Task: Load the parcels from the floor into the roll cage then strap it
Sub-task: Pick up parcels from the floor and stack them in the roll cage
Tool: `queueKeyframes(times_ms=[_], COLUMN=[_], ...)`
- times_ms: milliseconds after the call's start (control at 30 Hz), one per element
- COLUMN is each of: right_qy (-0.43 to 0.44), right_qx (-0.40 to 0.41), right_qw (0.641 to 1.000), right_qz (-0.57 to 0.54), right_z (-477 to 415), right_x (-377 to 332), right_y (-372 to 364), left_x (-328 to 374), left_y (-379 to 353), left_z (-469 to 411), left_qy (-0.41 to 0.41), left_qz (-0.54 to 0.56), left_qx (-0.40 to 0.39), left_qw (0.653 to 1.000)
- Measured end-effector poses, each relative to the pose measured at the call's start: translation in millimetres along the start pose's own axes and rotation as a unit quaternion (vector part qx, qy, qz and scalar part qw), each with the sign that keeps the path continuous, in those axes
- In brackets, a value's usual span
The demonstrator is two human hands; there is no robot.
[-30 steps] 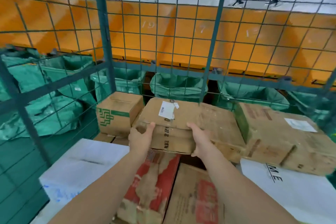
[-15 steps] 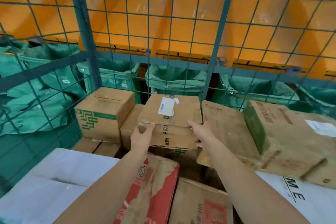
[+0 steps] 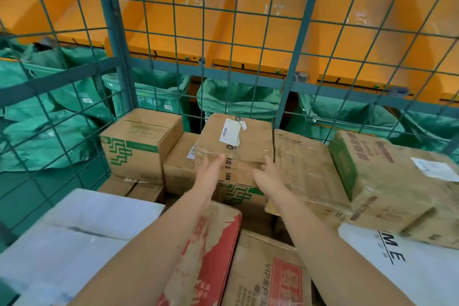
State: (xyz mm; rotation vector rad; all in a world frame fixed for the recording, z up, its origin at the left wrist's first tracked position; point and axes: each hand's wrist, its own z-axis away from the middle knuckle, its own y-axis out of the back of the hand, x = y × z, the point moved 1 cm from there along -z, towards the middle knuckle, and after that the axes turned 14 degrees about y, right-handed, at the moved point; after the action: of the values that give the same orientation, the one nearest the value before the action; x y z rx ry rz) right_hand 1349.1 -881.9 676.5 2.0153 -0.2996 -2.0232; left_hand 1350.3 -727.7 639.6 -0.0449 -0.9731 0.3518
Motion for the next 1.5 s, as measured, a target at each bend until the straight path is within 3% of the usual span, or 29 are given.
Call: queueKeyframes(times_ms=[333,667,933,1167,1300,1500], right_qy=[0.019,0.031,0.072,0.104,0.117,0.107], right_qx=[-0.008,-0.037,-0.152,-0.272,-0.366,-0.527], right_qw=[0.999,0.997,0.984,0.956,0.922,0.842], right_qz=[-0.034,-0.061,-0.062,-0.039,-0.054,-0.053], right_z=[82.2,205.4,322.2,461.1,550.0,688.2], right_x=[-40.5,-74.4,-90.6,-102.9,-107.6,-121.3], right_y=[-12.1,-70.0,-136.4,-198.6,-246.8,-303.4], left_x=[-6.0,-49.8,-114.9,-206.1,-261.5,-338.5], left_y=[45.8,132.1,218.8,286.6,340.6,408.3], left_z=[108.0,239.3,361.5,499.2,587.1,707.1], left_qy=[-0.023,-0.033,-0.061,-0.066,-0.044,-0.038], left_qz=[-0.069,0.003,0.03,0.061,0.111,0.188], left_qx=[0.071,0.154,0.253,0.387,0.451,0.556], left_qw=[0.995,0.988,0.965,0.918,0.885,0.809])
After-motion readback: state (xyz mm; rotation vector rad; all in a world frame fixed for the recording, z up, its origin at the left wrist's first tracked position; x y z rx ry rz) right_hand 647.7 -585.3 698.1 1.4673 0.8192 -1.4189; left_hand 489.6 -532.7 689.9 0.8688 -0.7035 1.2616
